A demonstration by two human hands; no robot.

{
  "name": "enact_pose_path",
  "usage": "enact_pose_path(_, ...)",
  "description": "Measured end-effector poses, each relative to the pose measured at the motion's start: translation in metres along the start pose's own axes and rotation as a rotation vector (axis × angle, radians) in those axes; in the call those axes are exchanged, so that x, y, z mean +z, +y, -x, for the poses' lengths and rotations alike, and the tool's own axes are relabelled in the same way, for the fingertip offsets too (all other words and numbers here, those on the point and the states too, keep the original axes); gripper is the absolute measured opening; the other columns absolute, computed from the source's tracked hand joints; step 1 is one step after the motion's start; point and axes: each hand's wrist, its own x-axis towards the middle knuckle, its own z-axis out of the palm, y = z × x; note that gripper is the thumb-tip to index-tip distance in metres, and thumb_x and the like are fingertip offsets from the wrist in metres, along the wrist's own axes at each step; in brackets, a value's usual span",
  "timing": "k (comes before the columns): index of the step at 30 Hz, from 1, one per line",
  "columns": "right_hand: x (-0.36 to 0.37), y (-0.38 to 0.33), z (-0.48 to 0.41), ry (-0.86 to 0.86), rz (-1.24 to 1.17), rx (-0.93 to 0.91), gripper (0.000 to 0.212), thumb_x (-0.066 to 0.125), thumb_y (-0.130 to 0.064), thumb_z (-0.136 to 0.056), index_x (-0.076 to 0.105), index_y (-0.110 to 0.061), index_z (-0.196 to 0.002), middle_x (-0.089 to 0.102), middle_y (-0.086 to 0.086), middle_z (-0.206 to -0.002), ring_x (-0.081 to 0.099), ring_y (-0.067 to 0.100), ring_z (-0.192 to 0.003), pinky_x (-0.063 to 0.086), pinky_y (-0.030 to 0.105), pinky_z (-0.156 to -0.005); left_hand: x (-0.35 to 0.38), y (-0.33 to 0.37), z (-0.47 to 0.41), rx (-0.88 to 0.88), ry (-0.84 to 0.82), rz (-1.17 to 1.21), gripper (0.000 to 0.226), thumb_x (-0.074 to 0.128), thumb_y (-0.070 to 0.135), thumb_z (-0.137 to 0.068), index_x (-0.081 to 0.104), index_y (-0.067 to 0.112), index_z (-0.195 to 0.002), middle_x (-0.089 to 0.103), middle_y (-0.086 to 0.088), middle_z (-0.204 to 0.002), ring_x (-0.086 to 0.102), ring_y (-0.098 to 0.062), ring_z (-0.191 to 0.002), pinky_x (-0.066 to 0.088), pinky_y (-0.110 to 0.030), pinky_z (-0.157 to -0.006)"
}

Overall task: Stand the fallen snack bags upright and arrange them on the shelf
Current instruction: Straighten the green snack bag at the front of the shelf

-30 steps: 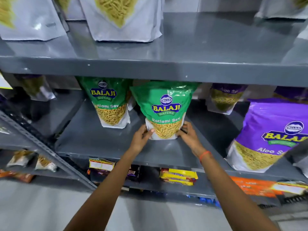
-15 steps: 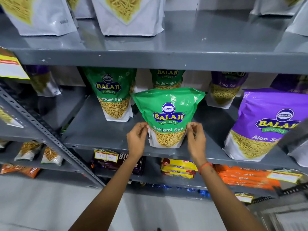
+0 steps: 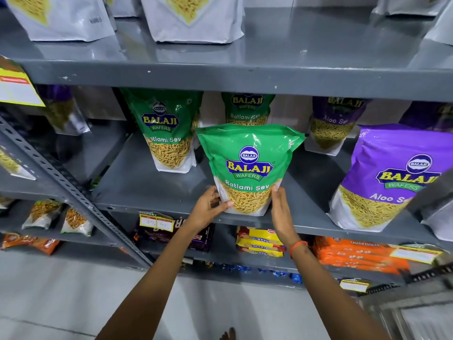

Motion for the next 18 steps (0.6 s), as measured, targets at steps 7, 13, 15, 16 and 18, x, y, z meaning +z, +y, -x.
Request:
enact_pose_path(7, 0.008, -0.001, 0.007, 0.107, -0.043, -0.038, 0.037, 0.026, -0.039, -0.097, 0.039, -0.021, -0.127, 0.055, -0.011, -0.118, 0.053, 0.004, -0.115, 0.045, 0.020, -0.094, 0.003, 0.000, 0.007, -0.013, 0.000, -0.058, 0.052, 0.071, 0.041, -0.069, 0.048, 0.032, -0.115, 0.059, -0.003, -0.128, 0.055, -0.019, -0.120, 0.041, -0.049, -0.107)
enact_pose_path(13, 0.046, -0.026, 0.041, 0.299, 0.332, -0.809, 0.052, 0.030, -0.028, -0.095, 0.015, -0.018, -0.144, 0.009, -0.011, -0.157, 0.014, 0.019, -0.145, 0.014, 0.042, -0.120, 0.011, 0.019, 0.031, 0.223, 0.282, -0.253, 0.089, 0.043, 0.064, -0.078, -0.004, 0.031, -0.146, -0.003, 0.010, -0.159, 0.001, -0.006, -0.145, 0.010, -0.035, -0.118)
enact_pose_path(15, 0.070, -0.038, 0.047, 0.207, 0.367, -0.926, 0.053, 0.030, -0.023, -0.095, 0.011, -0.024, -0.144, 0.001, -0.018, -0.156, 0.012, 0.017, -0.145, 0.015, 0.042, -0.120, 0.009, 0.032, 0.038, 0.368, 0.378, -0.296, 0.077, 0.034, 0.056, -0.086, -0.004, 0.027, -0.146, -0.005, 0.010, -0.157, -0.001, -0.005, -0.146, 0.008, -0.037, -0.120)
enact_pose_path(16, 0.082, -0.042, 0.046, 0.155, 0.349, -0.935, 0.052, 0.030, -0.022, -0.096, 0.012, -0.023, -0.144, 0.000, -0.018, -0.156, 0.011, 0.016, -0.145, 0.017, 0.041, -0.120, 0.006, 0.034, 0.040, 0.413, 0.418, -0.312, 0.072, 0.033, 0.049, -0.090, -0.004, 0.024, -0.146, -0.004, 0.010, -0.157, 0.000, -0.005, -0.146, 0.008, -0.037, -0.121)
enact_pose_path(18, 0.106, -0.045, 0.039, 0.070, 0.308, -0.913, 0.047, 0.029, -0.021, -0.096, 0.021, -0.014, -0.142, 0.008, -0.011, -0.157, 0.013, 0.014, -0.145, 0.018, 0.034, -0.120, -0.008, 0.034, 0.035, 0.429, 0.500, -0.312, 0.066, 0.033, 0.036, -0.094, -0.001, 0.016, -0.147, 0.001, 0.009, -0.155, 0.005, -0.005, -0.146, 0.011, -0.029, -0.121)
